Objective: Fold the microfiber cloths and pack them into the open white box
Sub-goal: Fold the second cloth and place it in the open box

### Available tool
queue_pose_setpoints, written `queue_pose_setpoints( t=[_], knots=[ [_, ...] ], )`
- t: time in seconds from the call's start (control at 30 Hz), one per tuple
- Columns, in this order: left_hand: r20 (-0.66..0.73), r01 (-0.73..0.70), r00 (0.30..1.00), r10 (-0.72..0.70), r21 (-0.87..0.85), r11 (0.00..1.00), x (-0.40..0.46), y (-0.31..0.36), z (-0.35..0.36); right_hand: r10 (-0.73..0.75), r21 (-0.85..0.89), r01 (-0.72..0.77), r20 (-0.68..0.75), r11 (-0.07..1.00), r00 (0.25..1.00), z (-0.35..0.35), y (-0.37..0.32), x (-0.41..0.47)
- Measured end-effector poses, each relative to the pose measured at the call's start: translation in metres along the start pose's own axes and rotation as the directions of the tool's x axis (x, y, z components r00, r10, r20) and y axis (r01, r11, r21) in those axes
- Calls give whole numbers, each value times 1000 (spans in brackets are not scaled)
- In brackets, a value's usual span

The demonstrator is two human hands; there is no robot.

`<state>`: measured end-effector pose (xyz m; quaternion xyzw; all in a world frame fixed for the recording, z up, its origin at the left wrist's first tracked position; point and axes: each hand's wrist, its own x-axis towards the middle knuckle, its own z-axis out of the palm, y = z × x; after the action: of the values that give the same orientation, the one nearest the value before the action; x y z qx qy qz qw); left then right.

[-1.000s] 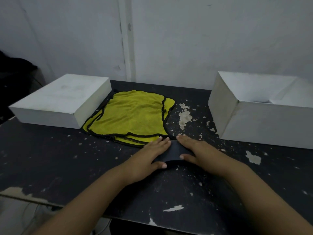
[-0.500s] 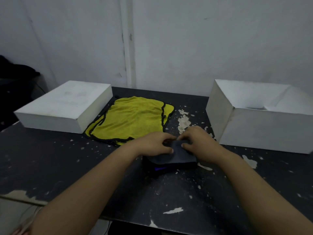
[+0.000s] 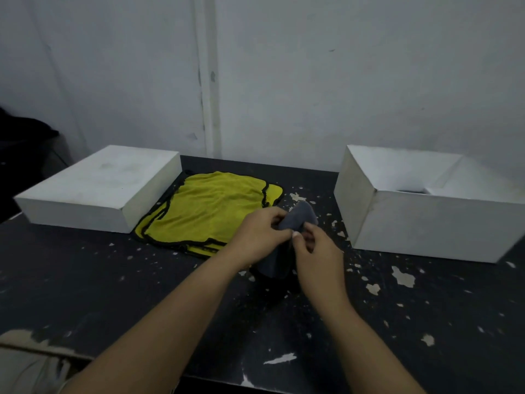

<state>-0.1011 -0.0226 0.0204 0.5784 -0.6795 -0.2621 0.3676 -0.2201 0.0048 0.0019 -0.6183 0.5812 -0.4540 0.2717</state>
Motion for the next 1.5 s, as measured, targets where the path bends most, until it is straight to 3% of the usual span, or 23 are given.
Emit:
queue_pose_setpoints(
  t=[0.1,0.23,0.47,0.53,0.6,0.7,0.83,0.97,1.2,1.5],
  knots=[
    [53,-11,998,16,-101,995,-8,9,-1,79,126,-81,27,989,997,-5,-6,4],
    [163,67,987,1,-409,910,-17,21,-3,157,303,-158,29,940,987,-16,-12,13],
    [-173,-42,985,-24,-365,930,9,25,-6,151,471,-172,83,865,985,-46,-23,32],
    [-130,-4,991,-43,-337,941,16,23,-9,142,500,-171,95,849,985,-55,-28,38],
    [27,44,999,-36,-419,907,22,28,-12,137,515,-170,102,840,985,-63,-32,46],
    [169,103,986,-3,-588,803,31,46,-15,119,507,-148,89,849,989,-75,-38,59],
    [178,107,984,6,-617,780,55,76,-20,53,409,-74,63,909,997,-99,-46,85],
    [132,68,991,18,-616,785,88,104,-20,43,262,-74,124,962,991,-132,-51,118],
    [134,113,990,-43,-572,813,151,143,16,168,46,-183,233,982,958,-186,-46,184],
    [239,236,959,-151,-383,893,230,166,69,373,5,-400,355,916,857,-228,8,264]
  ],
)
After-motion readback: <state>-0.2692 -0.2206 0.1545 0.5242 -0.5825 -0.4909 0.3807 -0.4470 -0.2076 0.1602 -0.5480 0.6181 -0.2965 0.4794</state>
